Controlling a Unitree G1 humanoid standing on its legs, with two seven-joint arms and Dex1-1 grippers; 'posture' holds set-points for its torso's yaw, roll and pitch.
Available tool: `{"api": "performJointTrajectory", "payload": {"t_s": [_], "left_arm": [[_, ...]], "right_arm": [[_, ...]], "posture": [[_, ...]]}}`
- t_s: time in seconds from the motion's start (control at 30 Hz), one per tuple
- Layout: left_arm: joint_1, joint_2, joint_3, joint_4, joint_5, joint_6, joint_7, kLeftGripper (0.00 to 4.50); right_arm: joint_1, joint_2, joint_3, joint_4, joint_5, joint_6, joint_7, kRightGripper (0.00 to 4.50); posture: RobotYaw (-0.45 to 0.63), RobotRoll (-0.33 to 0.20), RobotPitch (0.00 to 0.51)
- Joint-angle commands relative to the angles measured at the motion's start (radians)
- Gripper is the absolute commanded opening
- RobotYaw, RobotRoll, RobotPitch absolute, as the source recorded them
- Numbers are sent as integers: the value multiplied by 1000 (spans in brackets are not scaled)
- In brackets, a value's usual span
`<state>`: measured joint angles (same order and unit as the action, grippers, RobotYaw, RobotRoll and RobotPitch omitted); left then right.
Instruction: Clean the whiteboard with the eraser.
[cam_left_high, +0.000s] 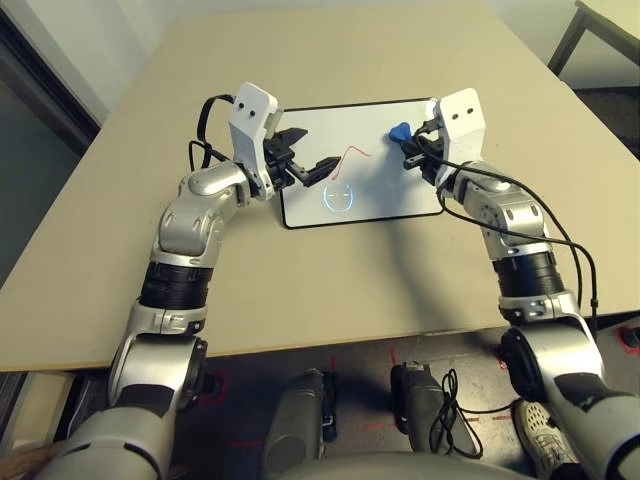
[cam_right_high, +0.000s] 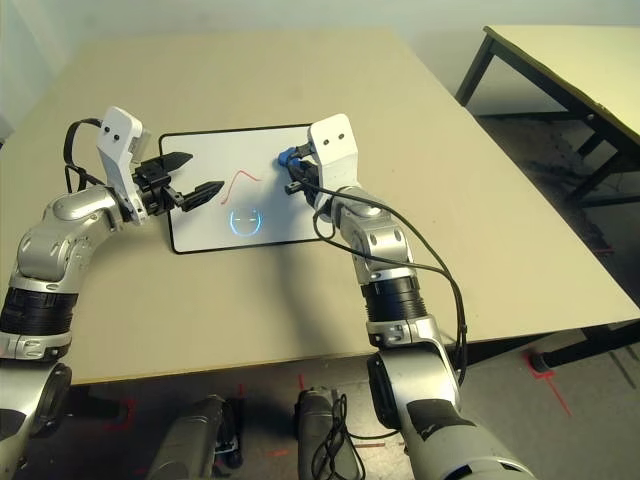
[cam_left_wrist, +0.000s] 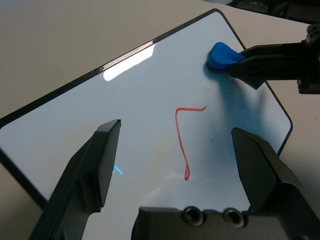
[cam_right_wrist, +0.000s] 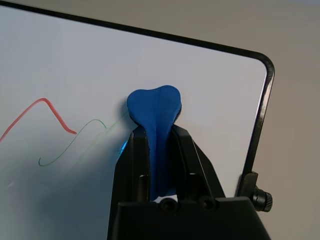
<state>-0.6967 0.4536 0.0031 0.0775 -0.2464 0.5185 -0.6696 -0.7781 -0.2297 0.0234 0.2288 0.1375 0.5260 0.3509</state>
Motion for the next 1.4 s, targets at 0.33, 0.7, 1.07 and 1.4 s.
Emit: {"api": "performJointTrajectory", "payload": {"t_s": [0.33,0.7,1.07,1.4], "left_arm": [[5,-4,-16,-3,2,1,-4,4500],[1,-12,-25,-3,-1,1,-3,4500],[-3,-12,-23,-8,-5,8,-3,4500],[-7,-14,-24,-3,-3,7,-1,4500]], "right_arm": [[135,9,105,-157,-5,190,51,523],[52,-34,25,-21,-41,100,-29,514],[177,-11,90,-163,-32,233,-5,512],[48,2,15,-78,-23,133,-37,491]], "posture": [[-40,0,169],[-45,0,170],[-46,0,178],[-45,0,183]]}}
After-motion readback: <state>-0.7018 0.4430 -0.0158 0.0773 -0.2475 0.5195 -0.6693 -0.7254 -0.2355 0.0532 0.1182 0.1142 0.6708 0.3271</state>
